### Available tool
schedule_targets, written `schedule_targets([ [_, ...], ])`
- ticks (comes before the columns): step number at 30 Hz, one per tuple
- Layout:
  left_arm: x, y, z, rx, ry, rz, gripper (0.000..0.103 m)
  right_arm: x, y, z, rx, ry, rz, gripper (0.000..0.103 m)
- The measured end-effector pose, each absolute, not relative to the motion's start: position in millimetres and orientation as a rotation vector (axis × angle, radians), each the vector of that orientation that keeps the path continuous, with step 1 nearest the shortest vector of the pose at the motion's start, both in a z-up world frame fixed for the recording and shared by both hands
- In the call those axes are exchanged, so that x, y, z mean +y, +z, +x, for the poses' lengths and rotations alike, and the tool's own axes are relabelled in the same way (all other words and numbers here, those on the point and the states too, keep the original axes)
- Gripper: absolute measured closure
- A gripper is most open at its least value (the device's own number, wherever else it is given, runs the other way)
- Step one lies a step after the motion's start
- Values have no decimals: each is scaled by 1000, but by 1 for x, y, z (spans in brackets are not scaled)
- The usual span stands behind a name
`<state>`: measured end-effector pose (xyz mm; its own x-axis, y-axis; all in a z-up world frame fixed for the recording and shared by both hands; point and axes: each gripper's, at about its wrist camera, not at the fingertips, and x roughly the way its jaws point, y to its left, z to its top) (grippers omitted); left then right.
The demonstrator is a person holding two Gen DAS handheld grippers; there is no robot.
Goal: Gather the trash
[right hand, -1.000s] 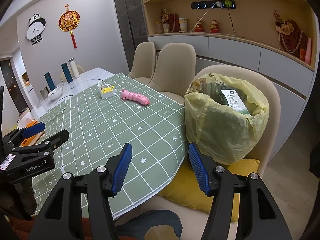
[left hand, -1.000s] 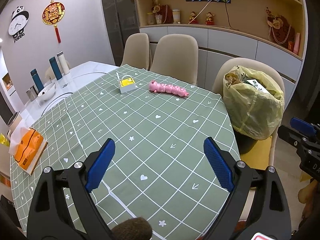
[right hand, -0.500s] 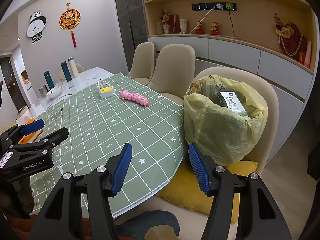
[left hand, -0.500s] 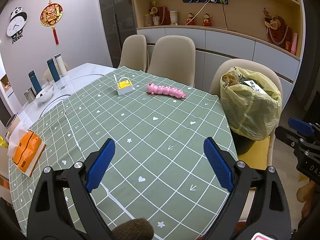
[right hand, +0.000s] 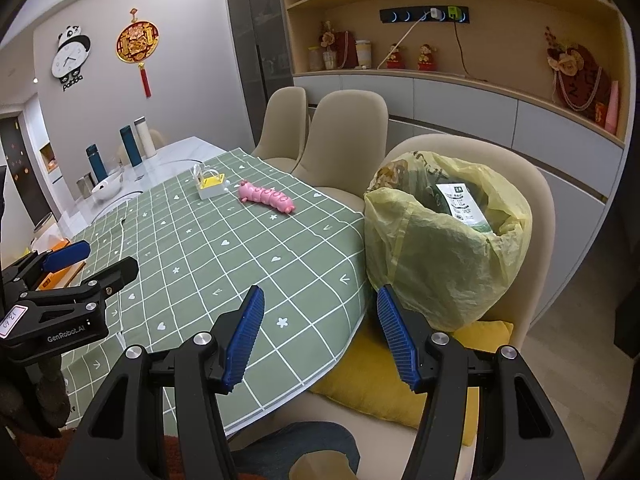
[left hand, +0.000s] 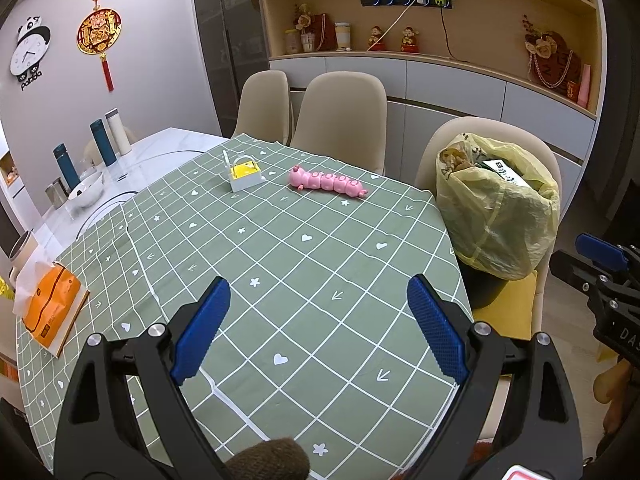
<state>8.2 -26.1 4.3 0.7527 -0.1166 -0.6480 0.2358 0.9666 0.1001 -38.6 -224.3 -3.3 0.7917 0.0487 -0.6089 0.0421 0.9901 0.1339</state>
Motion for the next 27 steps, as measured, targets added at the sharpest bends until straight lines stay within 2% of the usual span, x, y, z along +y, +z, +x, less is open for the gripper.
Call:
schedule_targets([
  [27, -29, 4, 7, 686, -197, 185, 17, -228, -1, -42, 646, -7, 146, 47],
])
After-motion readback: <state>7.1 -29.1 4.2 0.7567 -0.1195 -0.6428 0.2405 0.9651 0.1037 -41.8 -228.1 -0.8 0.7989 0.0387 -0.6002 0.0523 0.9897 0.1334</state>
